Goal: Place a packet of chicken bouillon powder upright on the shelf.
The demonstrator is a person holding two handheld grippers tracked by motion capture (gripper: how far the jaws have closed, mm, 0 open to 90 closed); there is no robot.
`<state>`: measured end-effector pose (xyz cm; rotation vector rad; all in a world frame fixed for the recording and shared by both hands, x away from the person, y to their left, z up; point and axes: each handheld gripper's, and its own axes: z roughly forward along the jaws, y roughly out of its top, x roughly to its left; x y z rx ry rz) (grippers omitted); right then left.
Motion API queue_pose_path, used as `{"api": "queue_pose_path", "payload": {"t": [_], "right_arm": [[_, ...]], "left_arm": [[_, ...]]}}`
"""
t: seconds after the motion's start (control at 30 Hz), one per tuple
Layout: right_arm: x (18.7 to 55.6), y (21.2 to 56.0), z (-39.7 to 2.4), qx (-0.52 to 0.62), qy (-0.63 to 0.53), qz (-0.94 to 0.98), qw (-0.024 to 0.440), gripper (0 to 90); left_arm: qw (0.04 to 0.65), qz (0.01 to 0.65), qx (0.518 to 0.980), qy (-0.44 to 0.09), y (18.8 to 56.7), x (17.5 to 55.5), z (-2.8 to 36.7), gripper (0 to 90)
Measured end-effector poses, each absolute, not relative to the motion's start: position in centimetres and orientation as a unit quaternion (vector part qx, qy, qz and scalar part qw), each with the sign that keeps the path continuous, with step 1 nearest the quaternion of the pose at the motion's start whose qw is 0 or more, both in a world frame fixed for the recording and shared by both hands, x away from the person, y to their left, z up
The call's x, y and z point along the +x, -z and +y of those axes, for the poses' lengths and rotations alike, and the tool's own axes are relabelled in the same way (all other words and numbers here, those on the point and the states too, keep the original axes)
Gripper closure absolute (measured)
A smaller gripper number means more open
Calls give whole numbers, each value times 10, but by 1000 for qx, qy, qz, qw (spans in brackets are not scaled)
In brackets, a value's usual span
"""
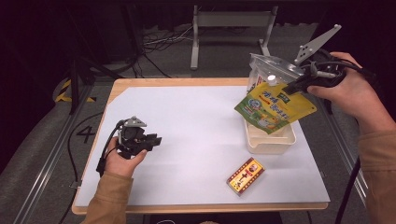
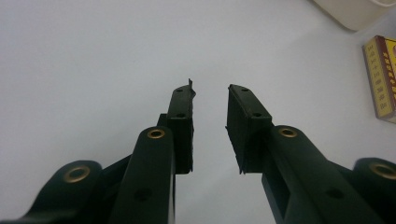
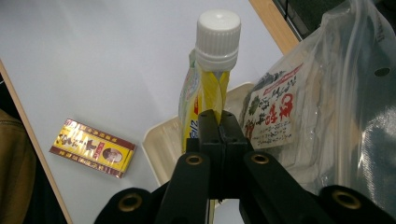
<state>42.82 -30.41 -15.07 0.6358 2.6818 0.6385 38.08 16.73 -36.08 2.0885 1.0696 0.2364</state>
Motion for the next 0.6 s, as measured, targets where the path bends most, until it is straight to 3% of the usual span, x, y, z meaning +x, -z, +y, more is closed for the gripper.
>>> {"api": "queue_pose_path", "payload": {"t": [0.6], "right_arm": [[439,167,-315,220,-175,948,151,900]], "left_arm": [[379,418,821,-91,362,381,166,723]]}}
